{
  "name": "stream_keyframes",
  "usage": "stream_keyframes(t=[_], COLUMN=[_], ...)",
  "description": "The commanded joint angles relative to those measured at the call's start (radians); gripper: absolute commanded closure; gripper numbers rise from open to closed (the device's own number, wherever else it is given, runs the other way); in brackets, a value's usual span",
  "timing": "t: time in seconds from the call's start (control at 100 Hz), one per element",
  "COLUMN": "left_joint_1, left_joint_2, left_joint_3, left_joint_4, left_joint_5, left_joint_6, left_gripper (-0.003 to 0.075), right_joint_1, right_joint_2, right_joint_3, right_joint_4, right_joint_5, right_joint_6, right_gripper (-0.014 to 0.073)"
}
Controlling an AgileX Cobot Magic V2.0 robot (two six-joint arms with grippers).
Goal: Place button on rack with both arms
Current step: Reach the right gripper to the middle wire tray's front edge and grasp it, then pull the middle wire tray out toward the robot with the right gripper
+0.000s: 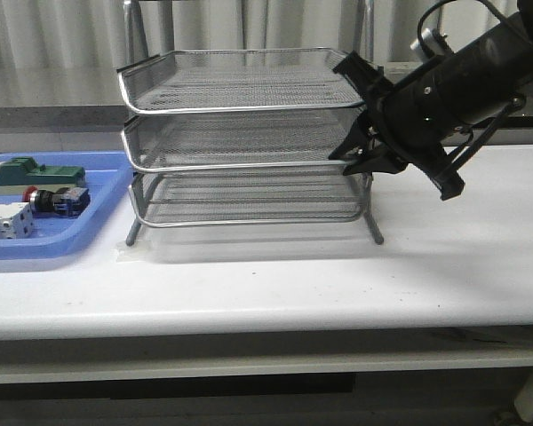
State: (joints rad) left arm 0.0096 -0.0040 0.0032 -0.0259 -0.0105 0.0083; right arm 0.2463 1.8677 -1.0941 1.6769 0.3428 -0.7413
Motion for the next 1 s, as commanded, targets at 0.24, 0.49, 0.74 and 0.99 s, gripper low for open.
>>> stream_keyframes(t=[0.24,0.49,0.74,0.99], left_joint_1=[0.003,0.003,0.003,0.003], left_joint_2=[-0.031,-0.031,-0.031,-0.031], left_joint_3=[0.033,0.033,0.033,0.033], left_joint_4=[0.001,0.001,0.001,0.001], left_joint_5=[-0.082,-0.082,-0.082,-0.082], left_joint_6=[-0.008,-0.008,-0.008,-0.008], left_gripper=[0.0741,0.0741,0.0741,0.0741], right_joint_1=[0.0,0.017,0.03,0.03], right_joint_2=[-0.05,-0.083,-0.183,-0.317], right_joint_3=[0.077,0.198,0.371,0.535], right_joint_4=[-0.02,-0.02,-0.02,-0.02], right_joint_5=[0.029,0.03,-0.01,-0.034], right_joint_6=[-0.035,-0.092,-0.135,-0.168], right_gripper=[0.0596,0.0596,0.0596,0.0596])
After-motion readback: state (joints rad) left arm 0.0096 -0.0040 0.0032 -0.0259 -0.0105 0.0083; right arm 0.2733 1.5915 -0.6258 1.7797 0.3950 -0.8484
